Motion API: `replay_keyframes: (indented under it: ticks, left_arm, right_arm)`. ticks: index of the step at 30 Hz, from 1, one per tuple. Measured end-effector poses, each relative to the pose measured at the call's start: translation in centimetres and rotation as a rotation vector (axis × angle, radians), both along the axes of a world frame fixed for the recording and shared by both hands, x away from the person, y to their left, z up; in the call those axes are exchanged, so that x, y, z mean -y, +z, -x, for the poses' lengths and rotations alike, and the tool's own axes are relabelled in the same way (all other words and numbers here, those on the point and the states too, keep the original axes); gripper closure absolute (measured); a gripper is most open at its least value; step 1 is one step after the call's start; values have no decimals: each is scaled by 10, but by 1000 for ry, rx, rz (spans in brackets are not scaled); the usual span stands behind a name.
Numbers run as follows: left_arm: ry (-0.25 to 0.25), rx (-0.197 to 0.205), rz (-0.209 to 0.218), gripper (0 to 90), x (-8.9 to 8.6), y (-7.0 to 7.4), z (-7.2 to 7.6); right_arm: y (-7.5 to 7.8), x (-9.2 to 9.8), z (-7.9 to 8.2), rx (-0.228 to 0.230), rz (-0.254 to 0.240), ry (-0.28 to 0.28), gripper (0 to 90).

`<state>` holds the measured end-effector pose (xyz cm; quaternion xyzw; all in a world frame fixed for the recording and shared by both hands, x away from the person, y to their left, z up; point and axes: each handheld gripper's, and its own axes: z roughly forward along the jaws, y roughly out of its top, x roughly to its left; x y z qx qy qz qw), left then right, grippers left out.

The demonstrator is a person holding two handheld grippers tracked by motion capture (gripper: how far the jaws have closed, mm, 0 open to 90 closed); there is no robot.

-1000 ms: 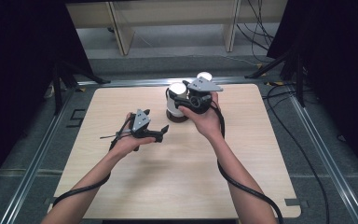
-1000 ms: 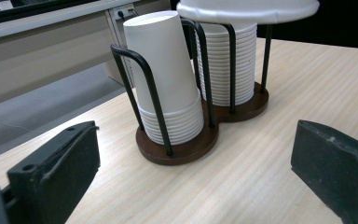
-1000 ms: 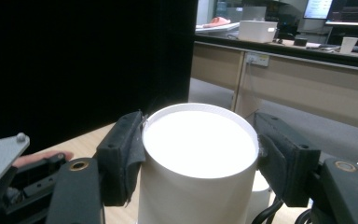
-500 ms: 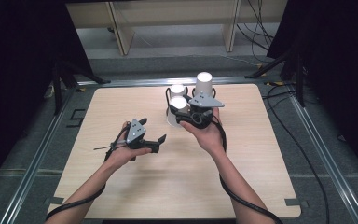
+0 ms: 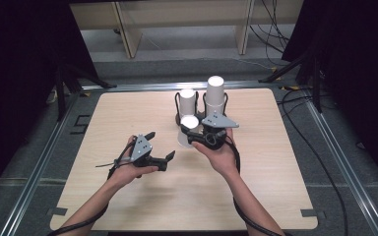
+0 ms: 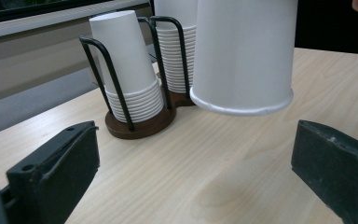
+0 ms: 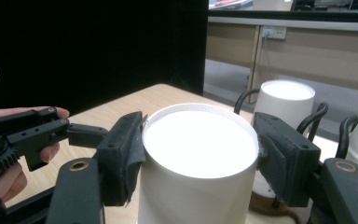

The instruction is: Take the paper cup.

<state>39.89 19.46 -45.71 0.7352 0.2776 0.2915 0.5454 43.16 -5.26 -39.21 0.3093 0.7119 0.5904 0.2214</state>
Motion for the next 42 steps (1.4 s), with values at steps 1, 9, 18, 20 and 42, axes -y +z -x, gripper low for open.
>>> replay_keyframes:
  ticks: [1, 9, 18, 20, 42]
  left_arm:
    - [-4, 1, 0, 4, 0, -1, 2]
    - [-19, 10, 3, 1, 4, -2, 13]
    - [-40, -4, -9, 0, 8, -8, 24]
    - [-45, -12, -8, 0, 8, -8, 26]
    - [-47, -2, -18, 0, 10, -1, 29]
  right_arm:
    - [-2, 1, 2, -2, 15, -6, 363]
    - [-16, 3, 12, -23, 13, -12, 362]
    - [-24, 6, 20, -50, -14, -9, 362]
    - [-24, 7, 22, -60, -28, -10, 362]
    - [-21, 14, 24, -58, -56, -35, 362]
